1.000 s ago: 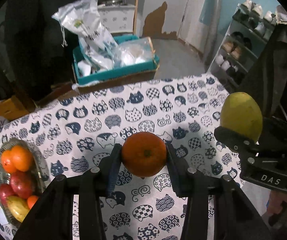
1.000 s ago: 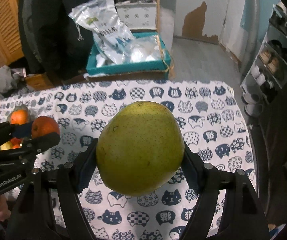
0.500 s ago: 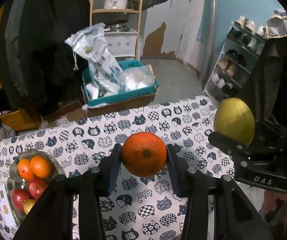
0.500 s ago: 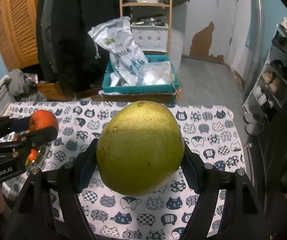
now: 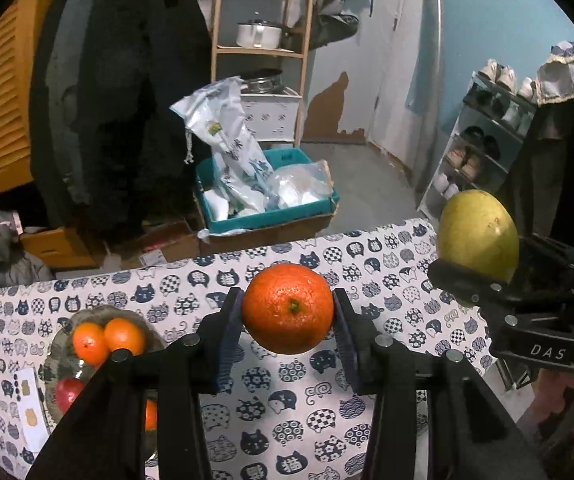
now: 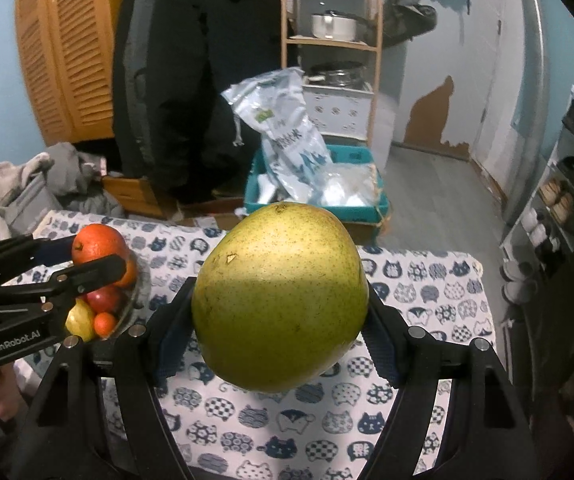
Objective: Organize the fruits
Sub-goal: 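Carry the tangerine in the left tool to the bowl while the right tool carries the pear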
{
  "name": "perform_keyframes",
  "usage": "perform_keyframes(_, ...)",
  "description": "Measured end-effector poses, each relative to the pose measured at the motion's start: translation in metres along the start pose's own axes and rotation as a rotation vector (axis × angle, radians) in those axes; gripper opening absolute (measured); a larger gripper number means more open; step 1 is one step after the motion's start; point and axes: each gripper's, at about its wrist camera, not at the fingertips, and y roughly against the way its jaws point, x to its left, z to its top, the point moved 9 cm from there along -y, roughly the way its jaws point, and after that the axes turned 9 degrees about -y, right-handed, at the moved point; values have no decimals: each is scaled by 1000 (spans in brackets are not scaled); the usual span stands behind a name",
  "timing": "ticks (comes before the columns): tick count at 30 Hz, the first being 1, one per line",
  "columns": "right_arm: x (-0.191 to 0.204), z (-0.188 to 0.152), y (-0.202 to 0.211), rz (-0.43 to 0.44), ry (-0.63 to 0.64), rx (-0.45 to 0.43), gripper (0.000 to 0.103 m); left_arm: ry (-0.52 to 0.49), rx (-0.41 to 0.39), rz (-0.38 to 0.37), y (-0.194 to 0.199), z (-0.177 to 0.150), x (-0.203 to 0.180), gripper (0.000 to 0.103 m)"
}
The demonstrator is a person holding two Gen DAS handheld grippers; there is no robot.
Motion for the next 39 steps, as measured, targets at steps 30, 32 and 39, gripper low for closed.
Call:
perform_keyframes(30,157,9,-55,163,137,79,76,227,-4,198,45,-57,171,44)
perform_keyframes(32,169,7,-63,178,144,96,76,245,9,205,44,-65,182,44)
perform_keyframes(39,201,-7,-93,210,158,159,76,296,74,206,28,-94,210,45)
